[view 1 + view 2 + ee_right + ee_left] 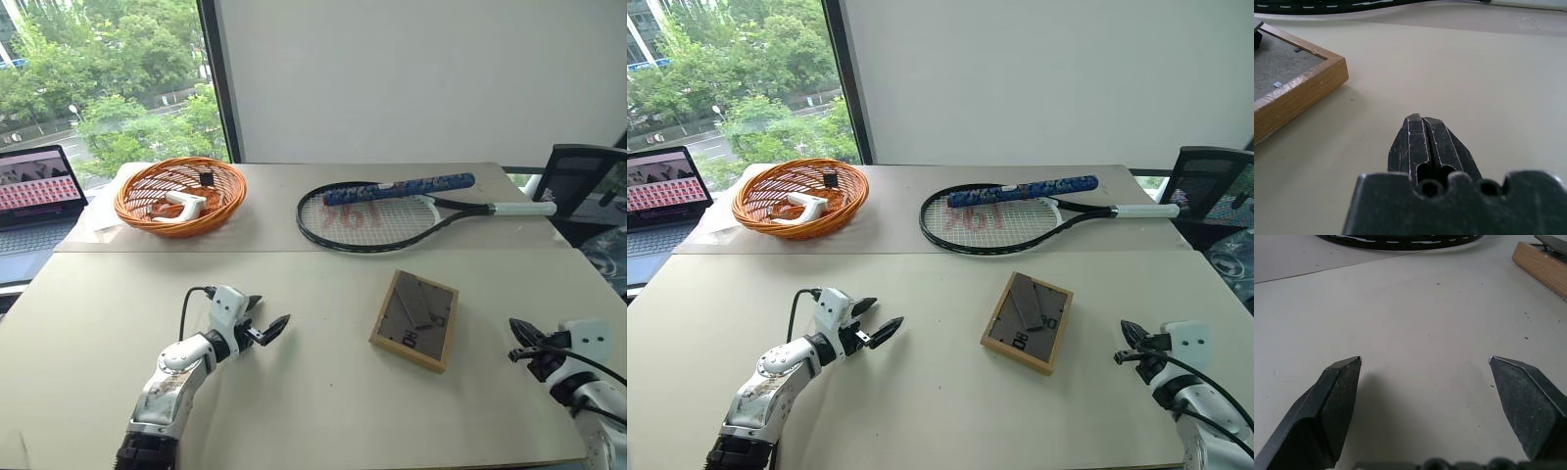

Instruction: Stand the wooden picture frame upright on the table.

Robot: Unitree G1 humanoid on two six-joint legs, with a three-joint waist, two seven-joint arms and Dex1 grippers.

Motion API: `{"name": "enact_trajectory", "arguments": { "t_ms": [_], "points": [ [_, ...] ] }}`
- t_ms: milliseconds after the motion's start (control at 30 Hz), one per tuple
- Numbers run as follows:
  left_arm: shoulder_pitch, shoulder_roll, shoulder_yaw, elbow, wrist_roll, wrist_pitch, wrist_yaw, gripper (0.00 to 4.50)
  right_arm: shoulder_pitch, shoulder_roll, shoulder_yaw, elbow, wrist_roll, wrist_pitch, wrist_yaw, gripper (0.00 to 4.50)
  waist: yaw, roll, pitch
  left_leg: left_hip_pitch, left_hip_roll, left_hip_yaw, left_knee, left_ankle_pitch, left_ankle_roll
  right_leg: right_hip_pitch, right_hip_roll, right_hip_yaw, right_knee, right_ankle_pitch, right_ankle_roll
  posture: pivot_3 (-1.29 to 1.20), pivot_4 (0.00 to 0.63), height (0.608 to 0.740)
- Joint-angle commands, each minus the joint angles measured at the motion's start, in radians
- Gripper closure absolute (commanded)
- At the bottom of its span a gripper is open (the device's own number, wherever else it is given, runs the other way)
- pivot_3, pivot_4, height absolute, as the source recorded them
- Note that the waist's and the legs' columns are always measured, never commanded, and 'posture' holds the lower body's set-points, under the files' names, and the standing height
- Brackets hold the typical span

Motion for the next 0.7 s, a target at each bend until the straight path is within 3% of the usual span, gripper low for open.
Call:
{"name": "enact_trajectory", "arguments": {
  "t_ms": [33, 133, 300, 333, 367, 533, 700],
  "points": [
    [-0.057, 0.055, 0.038, -0.052, -0.112, 0.088, -0.102, 0.0, 0.01, -0.08, -0.024, -0.075, 0.038, 0.002, 0.086, 4.46, 0.0, 0.0, 0.0, 0.0, 0.0, 0.0, 0.0, 0.0, 0.0, 0.0, 0.0, 0.0, 0.0, 0.0, 0.0, 0.0, 0.15, 0.723],
    [-0.188, 0.179, 0.053, -0.058, -0.215, 0.185, -0.285, 0.0, 0.06, -0.269, -0.048, -0.195, 0.105, 0.106, 0.282, 4.46, 0.001, 0.003, 0.002, -0.002, -0.001, 0.0, 0.002, 0.0, 0.0, -0.002, 0.0, 0.0, 0.002, -0.001, 0.002, 0.0, 0.15, 0.723],
    [-0.321, 0.272, 0.015, 0.009, -0.233, 0.238, -0.412, 0.0, 0.14, -0.428, -0.092, -0.336, 0.184, 0.277, 0.382, 4.46, -0.002, 0.0, 0.0, -0.001, -0.001, -0.004, 0.004, 0.0, 0.001, 0.003, -0.001, -0.003, 0.0, -0.005, 0.007, 0.0, 0.15, 0.723],
    [-0.333, 0.28, 0.007, 0.013, -0.235, 0.244, -0.435, 0.52, 0.155, -0.441, -0.1, -0.368, 0.198, 0.311, 0.387, 4.5, -0.002, -0.001, 0.0, -0.001, -0.001, -0.004, 0.003, 0.0, 0.001, 0.003, -0.001, -0.003, -0.001, -0.005, 0.007, 0.0, 0.15, 0.723],
    [-0.344, 0.284, -0.012, 0.015, -0.222, 0.239, -0.448, 0.71, 0.161, -0.447, -0.105, -0.392, 0.215, 0.345, 0.381, 4.5, -0.003, -0.001, 0.0, -0.001, -0.001, -0.004, 0.003, -0.001, 0.001, 0.003, -0.001, -0.003, -0.002, -0.005, 0.007, 0.0, 0.15, 0.723],
    [-0.379, 0.26, -0.088, 0.048, -0.166, 0.23, -0.451, 2.62, 0.16, -0.422, -0.07, -0.457, 0.19, 0.416, 0.303, 4.5, -0.001, -0.002, 0.001, -0.005, -0.001, -0.006, 0.004, -0.001, 0.002, 0.001, -0.001, -0.005, -0.001, -0.004, 0.004, 0.0, 0.15, 0.723],
    [-0.453, 0.155, -0.189, 0.196, -0.039, 0.164, -0.379, 4.33, 0.118, -0.387, 0.001, -0.392, 0.087, 0.42, 0.193, 4.5, 0.005, -0.003, 0.002, -0.007, -0.002, -0.007, 0.009, -0.001, 0.002, 0.002, -0.001, -0.006, 0.0, -0.004, 0.005, 0.0, 0.15, 0.723]
  ]
}}
